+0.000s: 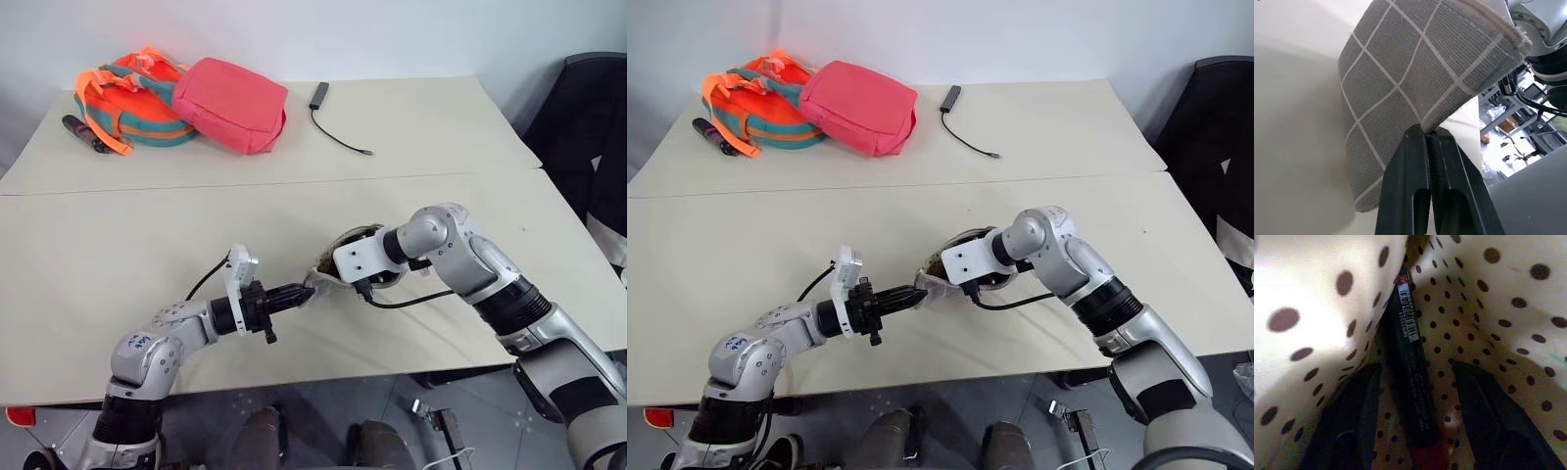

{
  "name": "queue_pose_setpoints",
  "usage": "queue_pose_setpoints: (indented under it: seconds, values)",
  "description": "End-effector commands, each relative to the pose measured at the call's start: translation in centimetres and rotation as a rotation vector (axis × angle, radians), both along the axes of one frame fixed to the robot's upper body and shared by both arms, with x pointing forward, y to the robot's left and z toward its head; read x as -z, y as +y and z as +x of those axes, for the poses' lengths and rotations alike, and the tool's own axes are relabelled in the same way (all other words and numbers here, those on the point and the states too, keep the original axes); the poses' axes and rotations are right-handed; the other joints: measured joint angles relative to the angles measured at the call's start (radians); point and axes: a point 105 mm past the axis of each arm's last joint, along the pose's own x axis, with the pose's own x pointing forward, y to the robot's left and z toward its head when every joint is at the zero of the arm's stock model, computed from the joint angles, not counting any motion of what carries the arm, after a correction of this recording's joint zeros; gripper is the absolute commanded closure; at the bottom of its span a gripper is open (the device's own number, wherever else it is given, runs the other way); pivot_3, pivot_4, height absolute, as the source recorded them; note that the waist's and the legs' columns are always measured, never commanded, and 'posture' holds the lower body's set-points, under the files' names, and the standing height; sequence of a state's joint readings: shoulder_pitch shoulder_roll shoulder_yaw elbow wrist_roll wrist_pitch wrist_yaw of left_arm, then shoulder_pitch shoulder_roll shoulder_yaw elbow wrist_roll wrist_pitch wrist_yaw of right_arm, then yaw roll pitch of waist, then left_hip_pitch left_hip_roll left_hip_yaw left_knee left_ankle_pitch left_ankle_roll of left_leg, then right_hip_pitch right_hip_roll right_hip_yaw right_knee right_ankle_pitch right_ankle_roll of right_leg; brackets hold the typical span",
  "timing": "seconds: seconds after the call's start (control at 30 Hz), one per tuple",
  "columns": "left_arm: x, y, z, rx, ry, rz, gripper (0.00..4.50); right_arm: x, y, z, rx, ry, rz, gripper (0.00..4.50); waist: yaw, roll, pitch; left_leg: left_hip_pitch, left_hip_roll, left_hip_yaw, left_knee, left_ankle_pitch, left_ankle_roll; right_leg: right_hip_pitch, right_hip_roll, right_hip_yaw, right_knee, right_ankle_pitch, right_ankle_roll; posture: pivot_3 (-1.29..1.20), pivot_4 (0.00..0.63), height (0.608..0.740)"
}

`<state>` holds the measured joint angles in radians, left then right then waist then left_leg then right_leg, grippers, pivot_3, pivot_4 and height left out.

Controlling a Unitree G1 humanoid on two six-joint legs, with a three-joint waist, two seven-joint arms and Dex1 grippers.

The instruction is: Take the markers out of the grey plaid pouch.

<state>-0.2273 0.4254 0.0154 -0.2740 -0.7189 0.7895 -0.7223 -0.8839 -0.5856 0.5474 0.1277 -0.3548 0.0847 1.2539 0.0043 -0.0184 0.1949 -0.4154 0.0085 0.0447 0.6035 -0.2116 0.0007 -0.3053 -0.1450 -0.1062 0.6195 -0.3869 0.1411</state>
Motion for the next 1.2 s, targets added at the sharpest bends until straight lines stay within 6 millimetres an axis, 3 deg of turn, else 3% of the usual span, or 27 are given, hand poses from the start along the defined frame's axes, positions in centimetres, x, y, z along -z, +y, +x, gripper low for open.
queue_pose_setpoints:
  seconds: [0.03, 0.13, 0.27, 0.3, 0.43, 0.67, 0.93, 1.1, 1.2]
  values:
    - [-0.9, -0.6, -0.6, 0.028, -0.051, -0.009, 4.50, 1.0, -0.1, -0.2, 0.005, 0.034, -0.005, 2.08, -0.003, 0.000, 0.000, 0.000, 0.000, 0.000, 0.000, 0.000, 0.000, 0.000, 0.000, 0.000, 0.000, 0.000, 0.000, 0.00, 0.150, 0.740]
    - [-0.8, -0.7, -0.7, 0.027, -0.050, -0.009, 4.50, 0.4, -0.1, -0.3, 0.008, 0.031, 0.013, 2.61, -0.005, 0.000, 0.000, 0.001, 0.000, 0.000, 0.000, 0.000, 0.000, 0.000, 0.000, 0.000, 0.000, 0.000, 0.000, 0.00, 0.150, 0.740]
    - [-0.7, -0.7, -0.7, 0.023, -0.052, -0.007, 4.50, -1.0, 0.0, -0.6, -0.001, 0.013, 0.040, 3.91, -0.005, 0.000, 0.000, 0.001, 0.000, 0.000, 0.000, 0.000, 0.000, 0.000, 0.000, 0.000, 0.000, 0.000, 0.000, 0.00, 0.150, 0.740]
    - [-0.7, -0.6, -0.6, 0.018, -0.060, -0.001, 4.50, -2.1, 0.1, -0.8, -0.009, 0.004, 0.054, 3.98, -0.005, 0.000, 0.000, 0.001, 0.000, 0.000, 0.000, 0.000, 0.000, 0.000, 0.000, 0.000, 0.000, 0.000, 0.000, 0.00, 0.150, 0.740]
    - [-0.7, -0.5, -0.3, 0.003, -0.071, 0.004, 4.50, -4.9, -0.1, -1.5, -0.012, -0.005, 0.109, 3.98, -0.003, 0.000, 0.000, 0.000, 0.000, 0.000, -0.001, 0.000, 0.000, 0.000, 0.000, 0.000, -0.001, 0.000, 0.000, 0.00, 0.150, 0.740]
    - [-0.7, 0.0, 0.6, -0.050, -0.132, 0.041, 4.50, -7.7, -0.4, -1.5, -0.010, -0.051, 0.178, 3.98, -0.004, 0.000, 0.000, -0.001, 0.000, 0.000, 0.000, 0.000, 0.000, 0.000, 0.000, 0.000, -0.001, 0.000, 0.000, 0.00, 0.150, 0.740]
    - [-0.7, 0.9, 1.7, -0.104, -0.199, 0.086, 4.50, -10.5, -0.8, -0.9, 0.015, -0.083, 0.316, 3.98, -0.004, 0.000, 0.000, -0.001, 0.000, 0.000, -0.001, 0.000, 0.000, 0.000, 0.000, 0.000, -0.001, 0.000, 0.000, 0.00, 0.150, 0.740]
    - [-0.8, 1.4, 2.0, -0.122, -0.232, 0.103, 4.50, -11.1, -1.3, -0.9, 0.026, -0.078, 0.341, 3.98, -0.003, 0.000, 0.000, -0.001, 0.000, 0.000, 0.000, 0.000, 0.000, 0.000, 0.000, 0.000, -0.001, 0.000, 0.000, 0.00, 0.150, 0.740]
    - [-2.0, 4.0, 3.9, -0.243, -0.320, 0.146, 4.50, -16.8, 0.8, -1.9, -0.059, -0.107, 0.687, 3.98, -0.007, 0.000, 0.000, -0.001, 0.000, 0.000, -0.001, 0.000, 0.000, -0.001, 0.000, 0.000, -0.001, 0.000, 0.000, 0.00, 0.150, 0.740]
